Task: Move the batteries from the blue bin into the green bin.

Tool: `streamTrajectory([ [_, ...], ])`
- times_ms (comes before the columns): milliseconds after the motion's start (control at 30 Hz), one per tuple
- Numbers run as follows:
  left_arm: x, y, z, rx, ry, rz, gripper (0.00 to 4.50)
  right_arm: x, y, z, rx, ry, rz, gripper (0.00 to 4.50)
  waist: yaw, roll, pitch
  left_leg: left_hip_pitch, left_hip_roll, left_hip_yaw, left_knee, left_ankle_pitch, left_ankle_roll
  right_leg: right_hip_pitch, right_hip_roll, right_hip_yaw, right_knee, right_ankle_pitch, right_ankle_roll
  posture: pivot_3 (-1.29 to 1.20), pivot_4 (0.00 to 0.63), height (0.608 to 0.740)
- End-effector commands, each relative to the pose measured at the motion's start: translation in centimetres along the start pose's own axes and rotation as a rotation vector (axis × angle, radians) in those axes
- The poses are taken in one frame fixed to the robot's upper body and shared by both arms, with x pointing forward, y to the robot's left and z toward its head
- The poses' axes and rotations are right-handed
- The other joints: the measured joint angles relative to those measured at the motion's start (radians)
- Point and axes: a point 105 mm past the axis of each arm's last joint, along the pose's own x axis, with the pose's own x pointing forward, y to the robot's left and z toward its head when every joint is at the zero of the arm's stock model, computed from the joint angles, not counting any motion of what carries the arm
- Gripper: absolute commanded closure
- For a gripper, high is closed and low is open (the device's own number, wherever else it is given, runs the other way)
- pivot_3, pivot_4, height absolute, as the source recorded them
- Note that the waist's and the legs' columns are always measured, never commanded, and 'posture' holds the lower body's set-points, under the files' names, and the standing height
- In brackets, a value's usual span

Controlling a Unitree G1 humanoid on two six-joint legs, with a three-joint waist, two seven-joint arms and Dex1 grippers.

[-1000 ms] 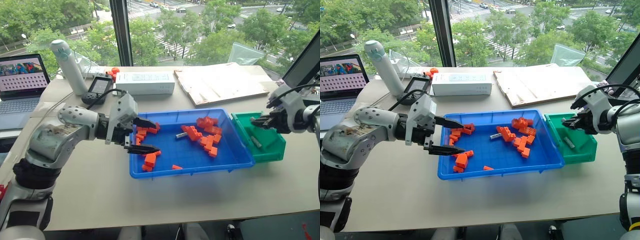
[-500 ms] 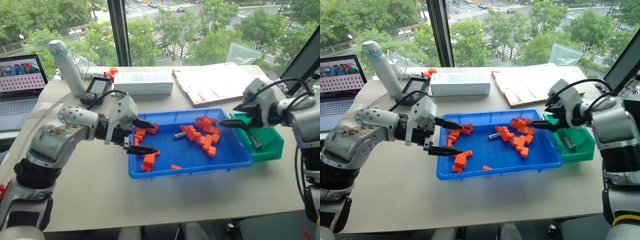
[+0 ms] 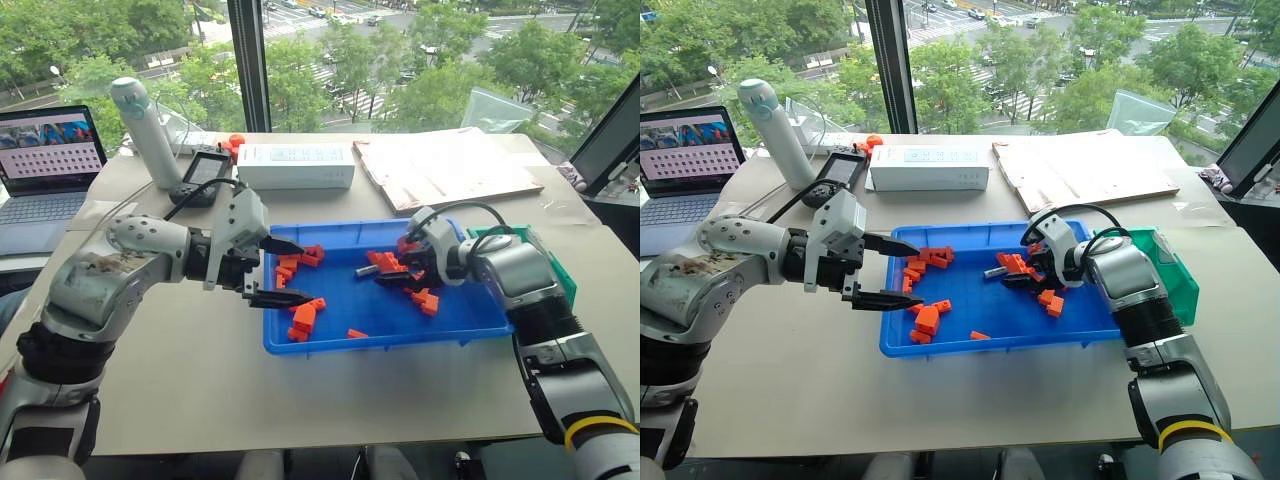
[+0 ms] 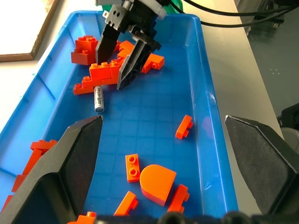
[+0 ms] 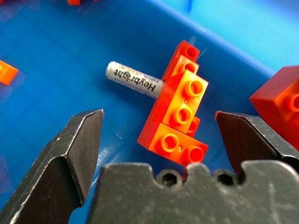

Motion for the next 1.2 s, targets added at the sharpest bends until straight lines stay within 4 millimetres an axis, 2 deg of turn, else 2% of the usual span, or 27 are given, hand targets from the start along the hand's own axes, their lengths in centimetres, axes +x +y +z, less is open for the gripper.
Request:
streamTrajectory([
  [33, -0.6, -0.1, 0.8, 0.036, -0.006, 0.022, 0.0, -0.4, -0.4, 2.1, -0.048, -0.076, -0.021, 1.07, -0.001, 0.0, 0.0, 0.0, 0.0, 0.0, 0.0, 0.0, 0.0, 0.0, 0.0, 0.0, 0.0, 0.0, 0.0, 0.0, 0.15, 0.74],
  [167, -0.6, -0.1, 0.8, 0.033, -0.007, 0.025, 0.0, -0.7, -0.9, 2.4, -0.094, -0.083, -0.055, 2.42, -0.001, 0.0, 0.0, 0.0, 0.0, 0.0, 0.0, 0.0, 0.0, 0.0, 0.0, 0.0, 0.0, 0.0, 0.0, 0.0, 0.15, 0.74],
  [233, -0.7, -0.1, 0.7, 0.031, -0.007, 0.026, 0.0, -1.3, -0.9, 3.3, -0.122, -0.103, -0.066, 2.98, -0.001, 0.0, 0.0, 0.0, 0.0, 0.0, 0.0, 0.0, 0.0, 0.0, 0.0, 0.0, 0.0, 0.0, 0.0, 0.0, 0.15, 0.74],
  [367, -0.7, -0.1, 0.8, 0.03, -0.007, 0.028, 0.0, -1.8, 1.1, 5.2, -0.176, -0.152, 0.001, 3.0, -0.003, 0.0, 0.0, 0.0, 0.0, 0.0, -0.001, 0.0, 0.0, 0.0, 0.0, 0.0, 0.0, 0.0, 0.0, 0.0, 0.15, 0.74],
  [500, -0.6, -0.1, 0.8, 0.031, -0.008, 0.027, 0.0, -0.5, 5.1, 6.1, -0.259, -0.167, 0.119, 3.0, -0.008, 0.0, 0.0, 0.0, 0.001, 0.0, -0.001, 0.0, 0.0, 0.0, 0.001, 0.0, 0.0, 0.0, 0.0, 0.0, 0.15, 0.74],
  [567, -0.6, 0.0, 0.8, 0.032, -0.008, 0.028, 0.0, 0.4, 7.3, 6.2, -0.279, -0.166, 0.183, 3.0, -0.011, 0.0, 0.0, 0.0, 0.001, 0.0, -0.001, 0.0, 0.0, 0.0, 0.001, 0.0, 0.0, 0.0, 0.0, 0.0, 0.15, 0.74],
  [733, -0.8, -0.1, 0.9, 0.032, -0.005, 0.031, 0.0, 1.5, 10.9, 4.9, -0.296, -0.12, 0.31, 3.0, -0.002, 0.0, 0.0, 0.0, 0.001, -0.001, -0.001, 0.0, 0.0, 0.0, 0.001, 0.0, 0.001, 0.0, 0.0, 0.0, 0.15, 0.74],
  [767, -0.8, -0.1, 0.8, 0.032, -0.004, 0.032, 0.0, 1.4, 11.3, 5.0, -0.292, -0.124, 0.331, 2.0, 0.0, 0.0, 0.0, 0.0, 0.0, -0.001, 0.0, 0.0, 0.0, 0.0, 0.001, -0.001, 0.001, 0.0, 0.0, 0.0, 0.15, 0.74],
  [867, -0.9, -0.1, 0.8, 0.03, -0.001, 0.035, 0.0, 0.9, 11.1, 5.5, -0.279, -0.142, 0.333, 1.12, 0.001, 0.0, 0.0, 0.0, 0.001, -0.001, 0.0, -0.003, -0.006, 0.0, 0.001, -0.001, 0.001, 0.0, 0.0, 0.0, 0.15, 0.74],
  [967, -0.9, -0.1, 0.8, 0.028, -0.002, 0.035, 0.0, -0.1, 8.5, 6.4, -0.275, -0.164, 0.234, 0.05, 0.002, 0.0, 0.0, 0.0, 0.001, -0.001, 0.0, -0.003, -0.006, 0.0, 0.001, -0.001, 0.001, 0.0, 0.0, 0.0, 0.15, 0.74],
  [1000, -0.9, -0.1, 0.8, 0.027, -0.002, 0.034, 0.0, -0.3, 7.9, 6.6, -0.275, -0.169, 0.211, 0.05, 0.003, 0.0, 0.0, 0.0, 0.001, -0.001, 0.0, -0.003, -0.006, 0.0, 0.001, -0.001, 0.001, 0.0, 0.0, 0.0, 0.15, 0.74],
  [1133, -0.8, -0.2, 0.8, 0.025, -0.006, 0.028, 0.0, -2.3, 2.7, 6.8, -0.283, -0.165, 0.023, 0.05, 0.006, 0.0, 0.0, 0.0, 0.0, 0.0, 0.0, -0.003, -0.006, -0.001, 0.001, -0.001, 0.001, 0.0, 0.0, 0.0, 0.15, 0.74],
  [1200, -0.7, -0.2, 0.8, 0.024, -0.007, 0.025, 0.0, -2.7, 1.7, 6.1, -0.282, -0.144, 0.002, 0.05, 0.006, 0.0, 0.0, 0.0, 0.0, 0.0, 0.0, -0.003, -0.007, -0.001, 0.001, -0.001, 0.0, 0.0, 0.0, 0.0, 0.15, 0.74],
])
